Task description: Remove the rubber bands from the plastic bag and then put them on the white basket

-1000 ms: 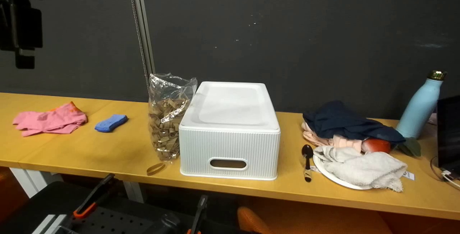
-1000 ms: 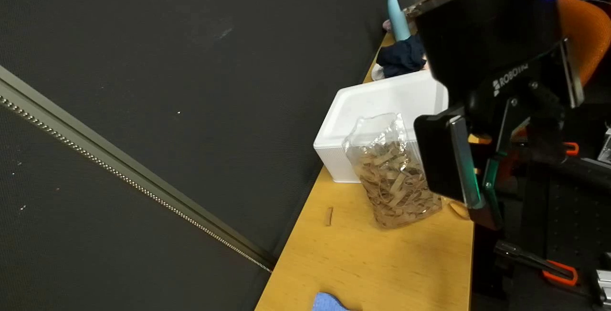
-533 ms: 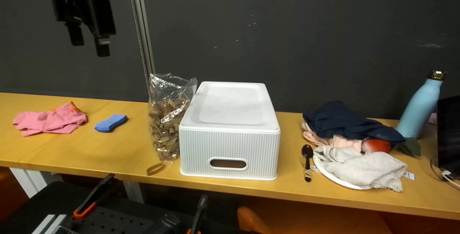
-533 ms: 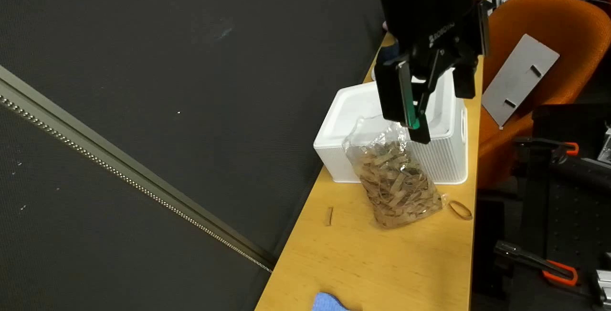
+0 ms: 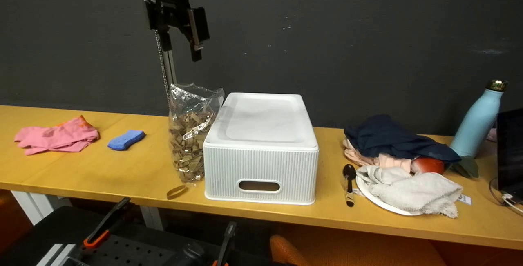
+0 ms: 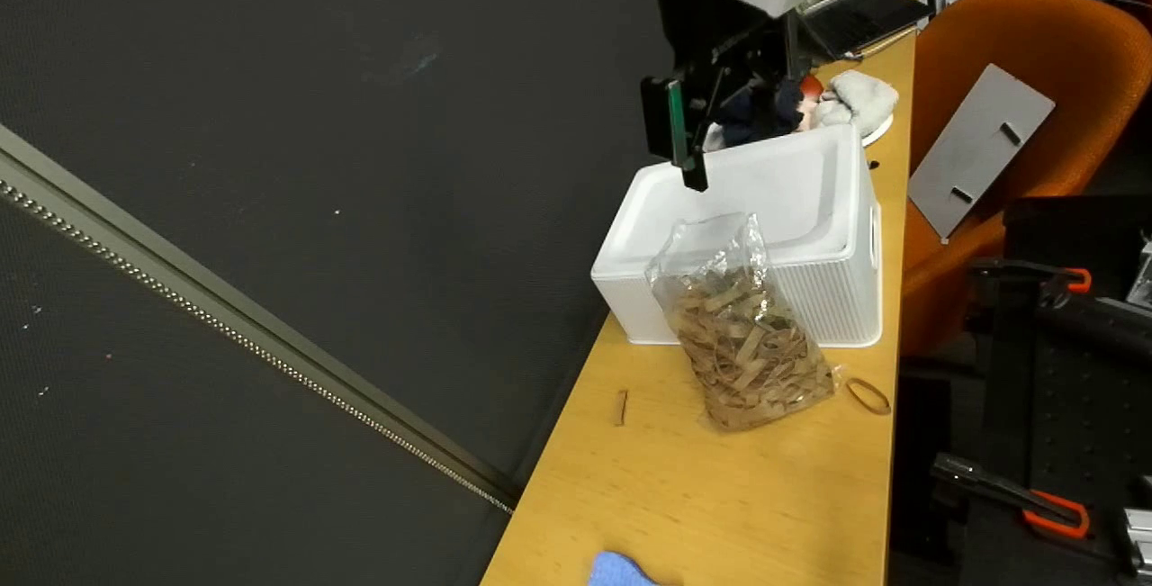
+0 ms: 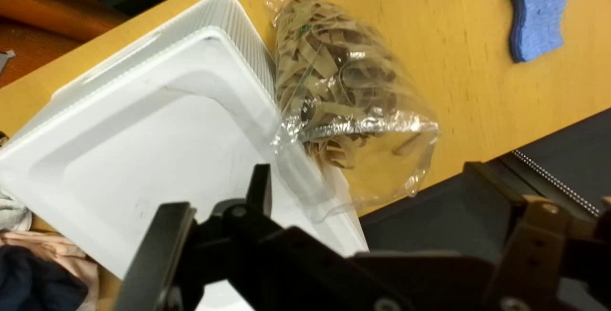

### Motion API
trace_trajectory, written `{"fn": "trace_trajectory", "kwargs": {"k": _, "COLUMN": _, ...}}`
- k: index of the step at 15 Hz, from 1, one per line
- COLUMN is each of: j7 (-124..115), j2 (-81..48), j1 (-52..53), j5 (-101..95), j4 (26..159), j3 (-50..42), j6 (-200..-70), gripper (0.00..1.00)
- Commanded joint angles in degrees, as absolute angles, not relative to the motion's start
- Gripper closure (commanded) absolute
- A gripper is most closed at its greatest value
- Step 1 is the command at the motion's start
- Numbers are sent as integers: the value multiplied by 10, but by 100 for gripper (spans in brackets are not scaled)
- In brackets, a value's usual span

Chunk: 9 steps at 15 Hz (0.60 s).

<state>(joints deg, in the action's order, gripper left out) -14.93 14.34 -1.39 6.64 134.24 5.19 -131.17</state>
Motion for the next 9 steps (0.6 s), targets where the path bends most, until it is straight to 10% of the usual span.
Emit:
{"fn": "trace_trajectory", "kwargs": {"k": 1, "j7": -137, "j2": 81, "j1": -8, "j5": 63, "j4": 1295, "j3": 39, "j6": -1352, "gripper": 0}}
{"fn": "trace_trajectory", "kwargs": {"k": 3, "j7": -129, "j2": 53, "j1": -6, "j5": 65, "j4": 1280, "j3": 36, "j6": -1370, "gripper": 0}}
{"fn": "trace_trajectory", "kwargs": {"k": 9, "j7": -106, "j2": 25, "j1": 1, "j5": 83, "j4": 1286, "j3": 35, "j6": -1404, "gripper": 58}}
